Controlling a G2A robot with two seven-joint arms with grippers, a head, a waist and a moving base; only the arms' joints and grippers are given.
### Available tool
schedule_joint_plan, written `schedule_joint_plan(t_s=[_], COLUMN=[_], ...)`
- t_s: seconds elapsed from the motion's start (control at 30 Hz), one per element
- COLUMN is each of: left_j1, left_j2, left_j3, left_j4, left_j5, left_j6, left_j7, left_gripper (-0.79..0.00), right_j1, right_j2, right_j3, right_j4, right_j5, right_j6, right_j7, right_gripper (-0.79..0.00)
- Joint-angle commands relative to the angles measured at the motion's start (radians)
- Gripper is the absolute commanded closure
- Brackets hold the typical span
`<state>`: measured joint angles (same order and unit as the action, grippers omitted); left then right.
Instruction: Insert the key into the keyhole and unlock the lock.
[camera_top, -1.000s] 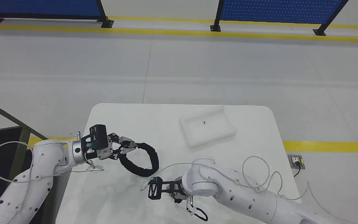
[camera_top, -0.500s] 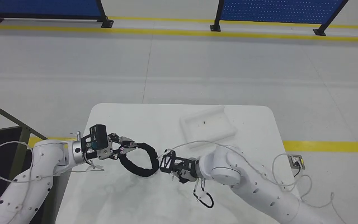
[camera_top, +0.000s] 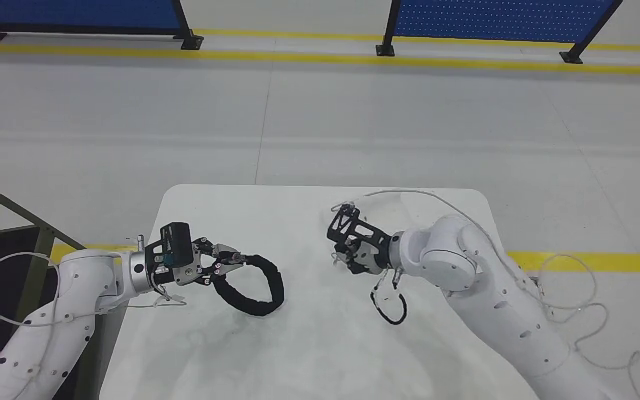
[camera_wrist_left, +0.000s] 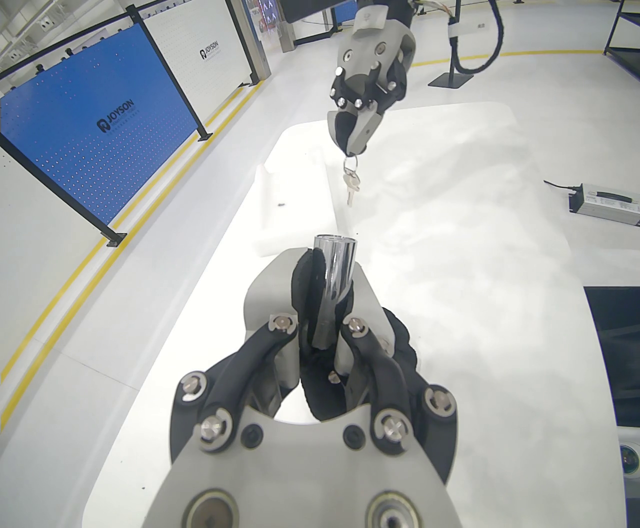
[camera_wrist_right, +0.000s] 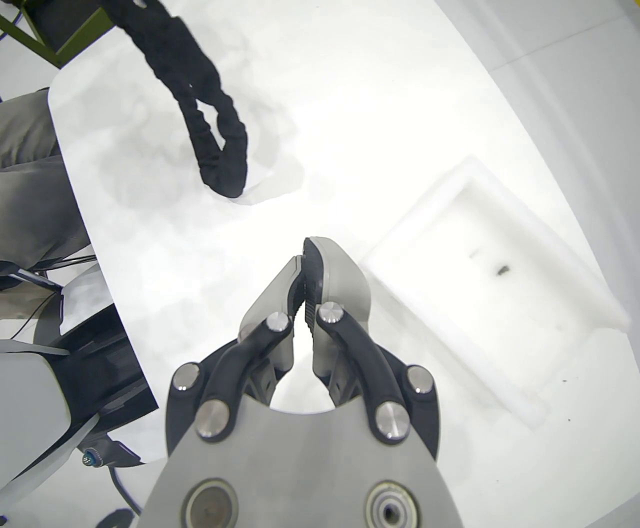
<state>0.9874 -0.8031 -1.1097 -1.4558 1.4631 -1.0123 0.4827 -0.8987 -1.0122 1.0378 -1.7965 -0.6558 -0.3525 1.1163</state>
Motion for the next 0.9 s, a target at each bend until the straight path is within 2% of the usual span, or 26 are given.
schedule_joint_plan(t_s=[0.0,0.63,0.73,0.87], left_j1=[0.000,0.000,0.000,0.000], left_j2=[0.000,0.000,0.000,0.000], left_j3=[0.000,0.000,0.000,0.000], left_j4=[0.000,0.000,0.000,0.000], left_j5=[0.000,0.000,0.000,0.000], left_j6=[0.000,0.000,0.000,0.000], left_j7=[0.000,0.000,0.000,0.000], left_gripper=[0.000,0.000,0.000,0.000], right_j1=[0.003,0.003,0.007,0.080], right_j2=[0.001,0.001,-0.001,-0.020], right_j3=[0.004,0.004,0.012,-0.029], right_j4=[0.006,0.006,0.062,0.181], right_j5=[0.003,0.003,-0.020,-0.017], right_j6=[-0.003,-0.003,0.031,0.085], right_j7=[0.000,0.000,-0.039,-0.066], right_gripper=[0.000,0.000,0.000,0.000])
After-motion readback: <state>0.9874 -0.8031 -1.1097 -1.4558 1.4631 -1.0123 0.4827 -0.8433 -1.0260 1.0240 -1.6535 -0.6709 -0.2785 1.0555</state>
